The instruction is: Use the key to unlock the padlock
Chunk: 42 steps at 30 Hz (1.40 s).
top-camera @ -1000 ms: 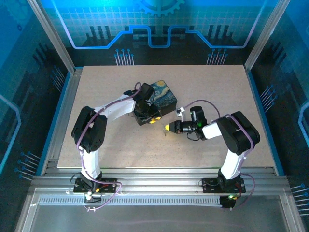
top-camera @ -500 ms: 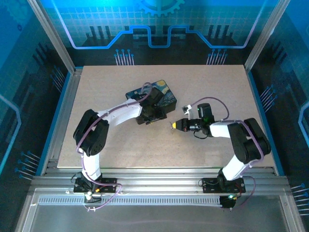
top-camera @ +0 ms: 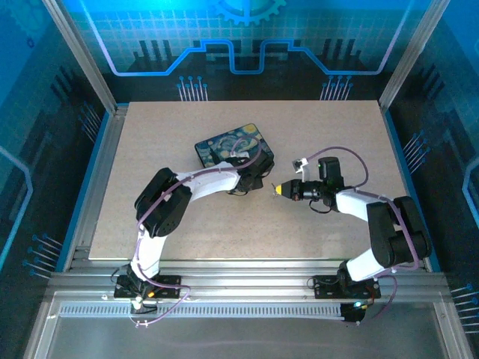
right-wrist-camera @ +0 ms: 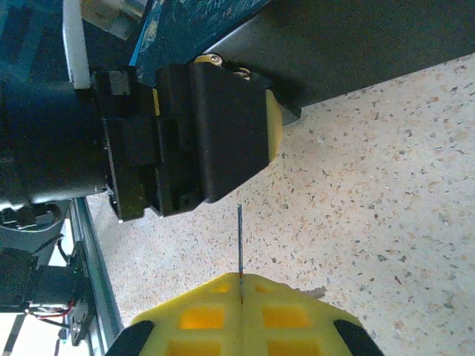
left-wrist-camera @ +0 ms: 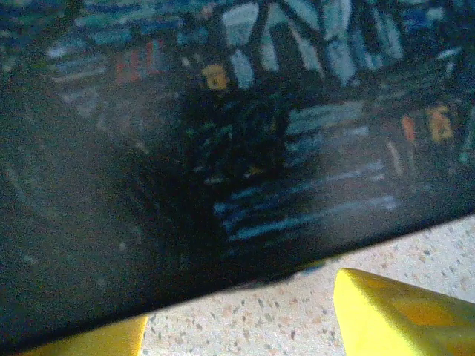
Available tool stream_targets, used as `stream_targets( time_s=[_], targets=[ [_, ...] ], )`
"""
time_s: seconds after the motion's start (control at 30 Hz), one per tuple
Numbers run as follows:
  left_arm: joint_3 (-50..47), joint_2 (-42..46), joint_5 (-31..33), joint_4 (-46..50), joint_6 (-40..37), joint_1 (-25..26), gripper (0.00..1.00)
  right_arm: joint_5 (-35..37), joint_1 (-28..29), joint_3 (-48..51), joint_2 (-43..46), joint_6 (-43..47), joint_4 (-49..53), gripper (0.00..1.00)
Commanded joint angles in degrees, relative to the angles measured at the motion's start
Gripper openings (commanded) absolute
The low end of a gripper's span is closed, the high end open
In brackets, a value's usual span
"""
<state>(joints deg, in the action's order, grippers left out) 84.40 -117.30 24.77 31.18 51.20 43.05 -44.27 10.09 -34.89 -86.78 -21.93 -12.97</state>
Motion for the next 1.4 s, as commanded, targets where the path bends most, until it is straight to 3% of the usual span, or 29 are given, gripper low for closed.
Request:
stream_targets(
  time_s=[0.0, 0.27, 0.57, 0.93, 1.03, 1.37],
  targets=[
    [1.86, -1.85, 6.64, -3.12, 1.78, 0.78, 0.66, -3.41, -1.34, 0.18, -0.06, 1.79, 0.60, 0.00],
    [3.10, -4.49, 13.57, -3.18, 5.02, 1.99, 0.54, -5.16, -1.43, 0.31, -0.59, 0.69, -1.60, 0.00],
    [2.79, -6.45, 16.56, -4.56, 5.21, 2.19, 0.45, -5.85, -1.47, 1.22, 1.13, 0.79, -1.88, 0.00],
    [1.23, -6.19, 18.23, -8.09, 2.86, 1.97, 0.43, -6.02, -1.21, 1.43, 1.18, 0.58, -2.15, 0.00],
    [0.60, -6.19, 18.11, -8.71, 2.70, 1.71, 0.31, -6.14, -1.04, 1.49, 1.22, 0.58, -2.16, 0.00],
    [-2.46, -2.93, 16.67, -9.51, -1.18, 1.34, 0.17, -4.59, 1.01, 1.82, 2.09, 0.71, -0.58, 0.00]
  ],
)
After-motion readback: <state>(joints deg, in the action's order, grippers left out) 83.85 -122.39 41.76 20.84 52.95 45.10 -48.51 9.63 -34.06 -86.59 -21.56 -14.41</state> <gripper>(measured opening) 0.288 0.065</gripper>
